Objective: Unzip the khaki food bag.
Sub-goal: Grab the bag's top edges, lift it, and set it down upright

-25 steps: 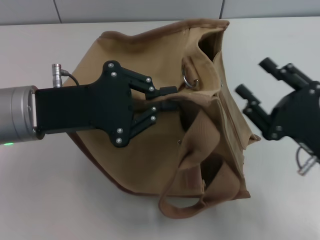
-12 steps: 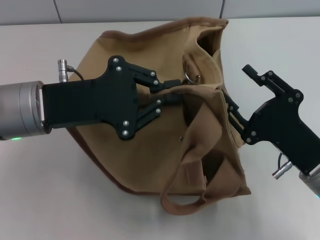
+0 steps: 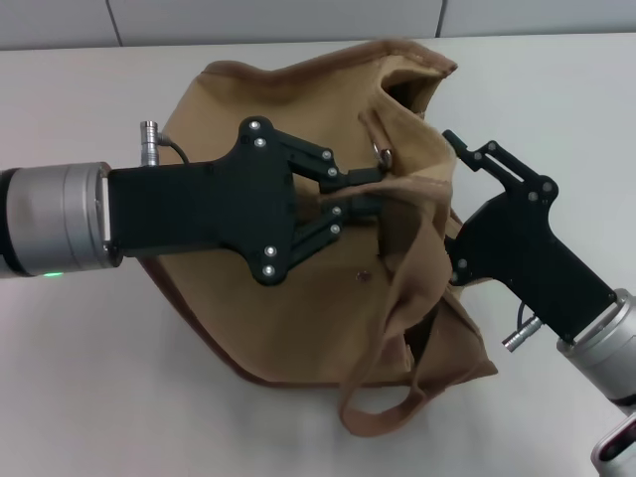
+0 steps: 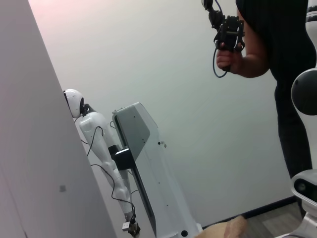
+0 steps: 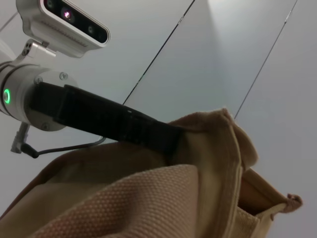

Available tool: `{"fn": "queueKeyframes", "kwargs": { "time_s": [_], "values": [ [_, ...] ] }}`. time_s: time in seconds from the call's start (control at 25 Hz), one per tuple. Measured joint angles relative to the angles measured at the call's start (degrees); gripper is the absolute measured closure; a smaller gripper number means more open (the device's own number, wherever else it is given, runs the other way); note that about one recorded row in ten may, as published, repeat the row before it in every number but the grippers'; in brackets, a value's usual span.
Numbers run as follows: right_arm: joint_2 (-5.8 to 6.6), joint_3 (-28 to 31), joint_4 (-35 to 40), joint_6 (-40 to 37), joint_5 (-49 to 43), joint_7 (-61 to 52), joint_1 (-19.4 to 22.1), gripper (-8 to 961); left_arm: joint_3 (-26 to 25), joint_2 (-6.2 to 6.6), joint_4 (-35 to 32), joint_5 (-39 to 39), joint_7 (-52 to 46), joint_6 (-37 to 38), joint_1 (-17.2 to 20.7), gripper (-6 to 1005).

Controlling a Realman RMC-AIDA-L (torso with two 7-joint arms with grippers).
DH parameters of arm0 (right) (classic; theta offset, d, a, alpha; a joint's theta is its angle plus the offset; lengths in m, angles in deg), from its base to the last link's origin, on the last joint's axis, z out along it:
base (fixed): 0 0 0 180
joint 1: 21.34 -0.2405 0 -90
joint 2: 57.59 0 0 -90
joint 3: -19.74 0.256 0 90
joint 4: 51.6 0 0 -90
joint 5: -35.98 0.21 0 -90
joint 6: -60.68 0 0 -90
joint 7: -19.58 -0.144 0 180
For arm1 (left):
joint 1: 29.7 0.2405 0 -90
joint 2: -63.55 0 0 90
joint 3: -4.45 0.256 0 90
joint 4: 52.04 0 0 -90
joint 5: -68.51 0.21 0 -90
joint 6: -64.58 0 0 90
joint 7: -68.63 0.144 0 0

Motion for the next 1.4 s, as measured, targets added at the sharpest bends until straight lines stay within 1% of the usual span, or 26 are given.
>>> {"fn": "queueKeyframes", "kwargs": {
  "time_s": [0.2,0.72,0.92,1.4],
  "values": [
    [0.00,0.63,-0.50,0.36,-0.01,0.06,-0.52,551,0.41,-0.01,0.08,-0.30,0.00,-0.39,-0.05,910],
    [0.00,0.07,-0.59,0.61,-0.18,0.21,-0.14,607,0.46,0.06,0.64,-0.66,0.00,-0.93,-0.03,910],
    [0.00,0.06,-0.60,0.61,-0.26,0.23,-0.07,822,0.45,0.08,0.72,-0.66,0.00,-1.03,-0.04,910],
    [-0.01,0.26,-0.68,0.60,-0.30,0.24,0.51,911,0.34,0.09,0.89,-1.53,0.51,-1.24,0.44,909]
  ]
}}
